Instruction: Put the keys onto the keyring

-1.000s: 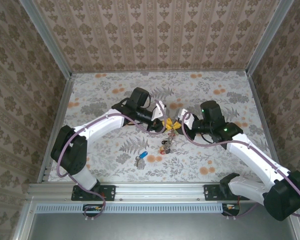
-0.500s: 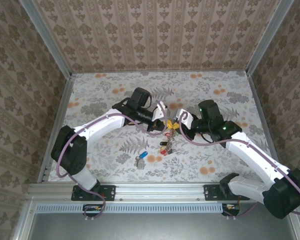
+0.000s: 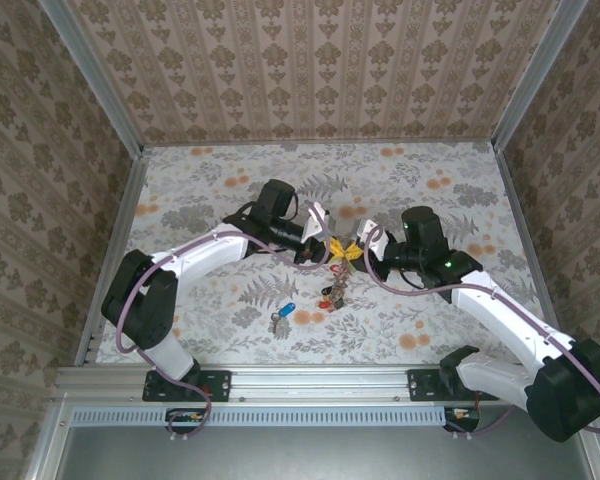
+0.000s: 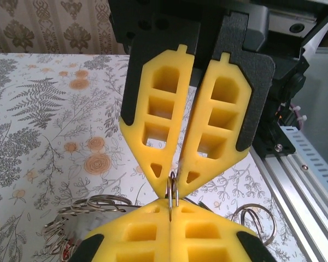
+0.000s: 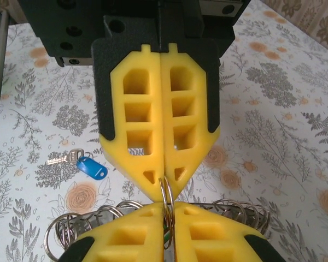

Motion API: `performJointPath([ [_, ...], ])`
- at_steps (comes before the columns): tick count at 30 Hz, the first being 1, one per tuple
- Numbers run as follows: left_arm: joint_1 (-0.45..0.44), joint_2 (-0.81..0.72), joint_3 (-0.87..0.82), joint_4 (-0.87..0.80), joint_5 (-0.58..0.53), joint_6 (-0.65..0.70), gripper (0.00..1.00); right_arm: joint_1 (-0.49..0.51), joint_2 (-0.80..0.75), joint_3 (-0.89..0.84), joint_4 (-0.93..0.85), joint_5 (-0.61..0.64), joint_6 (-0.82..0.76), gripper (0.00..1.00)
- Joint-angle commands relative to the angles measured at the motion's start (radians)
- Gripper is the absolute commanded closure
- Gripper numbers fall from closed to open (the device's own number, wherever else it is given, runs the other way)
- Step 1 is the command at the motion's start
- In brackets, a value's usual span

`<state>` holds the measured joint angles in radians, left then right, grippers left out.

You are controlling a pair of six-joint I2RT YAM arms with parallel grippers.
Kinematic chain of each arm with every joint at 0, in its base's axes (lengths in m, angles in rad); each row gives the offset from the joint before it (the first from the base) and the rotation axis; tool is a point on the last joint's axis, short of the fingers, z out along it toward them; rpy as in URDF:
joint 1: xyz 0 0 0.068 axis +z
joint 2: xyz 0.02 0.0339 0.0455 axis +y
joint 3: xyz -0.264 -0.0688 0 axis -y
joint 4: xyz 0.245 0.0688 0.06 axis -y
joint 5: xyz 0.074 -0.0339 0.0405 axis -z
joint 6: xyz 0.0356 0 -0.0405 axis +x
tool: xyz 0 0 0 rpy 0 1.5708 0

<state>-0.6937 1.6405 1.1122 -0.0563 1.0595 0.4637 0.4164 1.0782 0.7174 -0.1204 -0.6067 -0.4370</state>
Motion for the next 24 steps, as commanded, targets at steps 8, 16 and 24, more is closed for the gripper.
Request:
performJointPath([
  [8, 0.004, -0.043, -0.005, 0.159, 0.158, -0.071, 1.00, -0.025, -0.007, -0.040, 0.101, -0.048, 0.052, 0.85],
  [16, 0.004, -0.044, 0.008, 0.111, 0.114, -0.041, 1.00, -0.033, 0.001, -0.004, 0.056, -0.020, 0.039, 1.00],
  [24, -0.014, -0.036, 0.077, -0.152, -0.062, 0.145, 0.78, -0.001, 0.021, 0.117, -0.134, -0.002, -0.052, 1.00],
])
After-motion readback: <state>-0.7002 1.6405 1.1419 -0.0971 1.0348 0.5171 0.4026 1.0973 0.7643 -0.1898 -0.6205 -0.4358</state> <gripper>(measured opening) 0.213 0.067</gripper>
